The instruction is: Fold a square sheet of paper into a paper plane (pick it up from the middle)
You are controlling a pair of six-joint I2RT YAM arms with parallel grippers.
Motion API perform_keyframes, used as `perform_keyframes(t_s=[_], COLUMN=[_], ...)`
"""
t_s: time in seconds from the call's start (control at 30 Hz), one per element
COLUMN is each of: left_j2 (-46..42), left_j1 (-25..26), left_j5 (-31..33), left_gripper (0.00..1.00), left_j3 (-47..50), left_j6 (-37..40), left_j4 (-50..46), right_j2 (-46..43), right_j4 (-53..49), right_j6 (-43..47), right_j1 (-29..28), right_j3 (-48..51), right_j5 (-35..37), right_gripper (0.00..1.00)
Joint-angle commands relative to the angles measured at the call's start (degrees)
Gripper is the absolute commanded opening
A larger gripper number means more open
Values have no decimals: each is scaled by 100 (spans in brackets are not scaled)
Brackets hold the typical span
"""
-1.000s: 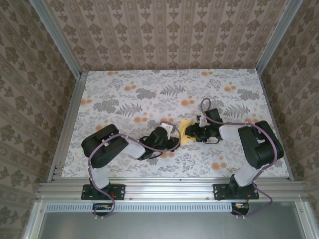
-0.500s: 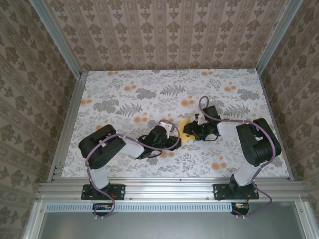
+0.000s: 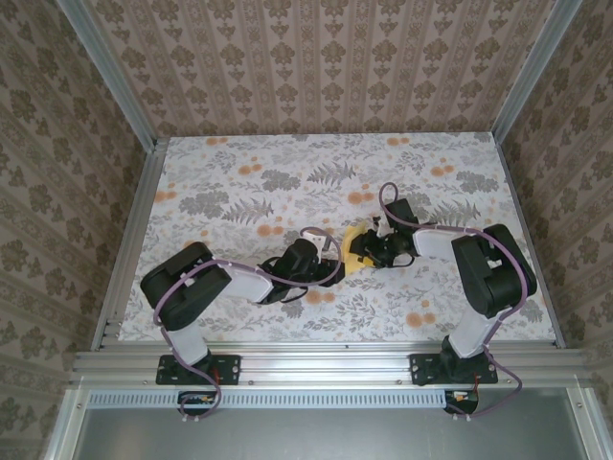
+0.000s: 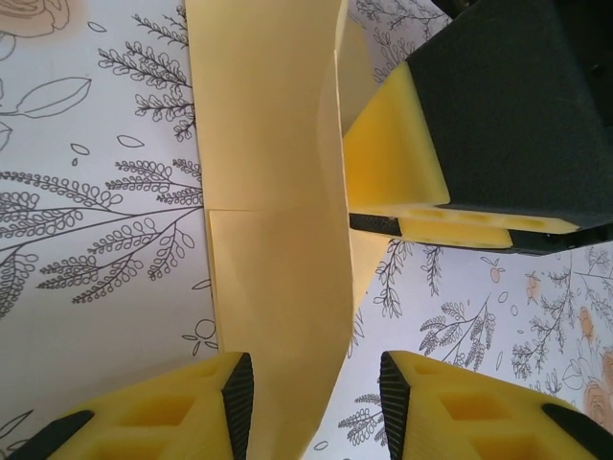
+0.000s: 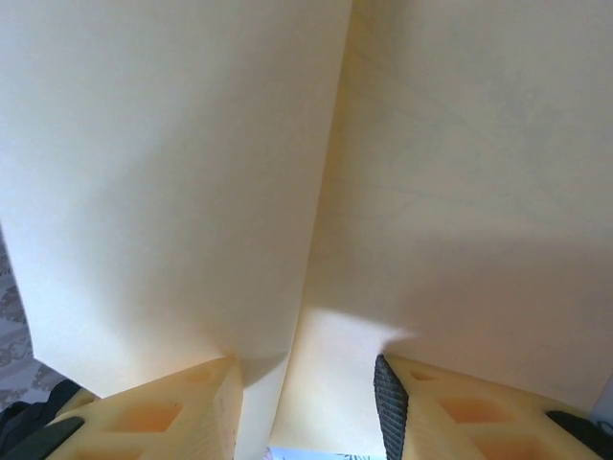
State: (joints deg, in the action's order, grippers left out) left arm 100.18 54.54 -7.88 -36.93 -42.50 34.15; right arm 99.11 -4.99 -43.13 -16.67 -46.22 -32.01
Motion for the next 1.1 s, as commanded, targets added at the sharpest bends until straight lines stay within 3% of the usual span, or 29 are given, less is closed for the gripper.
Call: perform_keyframes(t_s=[0.0,0.13,0.7,1.07], left_j2=[-248,-341,121,618], left_j1=[2,47,78,22], left_j5=[12,112,320,259], left_gripper=[43,43,44,37], left_j3=[32,125,-813,-1264], left_j6=[-63,-31,1167,1662], left_j4=[246,379,-992,-1218], right_j2=[399,448,454,412], right_j4=[-948,-993,-1087,-1102], right_j6=[-292,-496,-749,-650], right_j1=[40,40,36,36], right_j3=[183,166,172,166], right_j5=[1163,1194,1144,1065], right_gripper=[45,44,41,41])
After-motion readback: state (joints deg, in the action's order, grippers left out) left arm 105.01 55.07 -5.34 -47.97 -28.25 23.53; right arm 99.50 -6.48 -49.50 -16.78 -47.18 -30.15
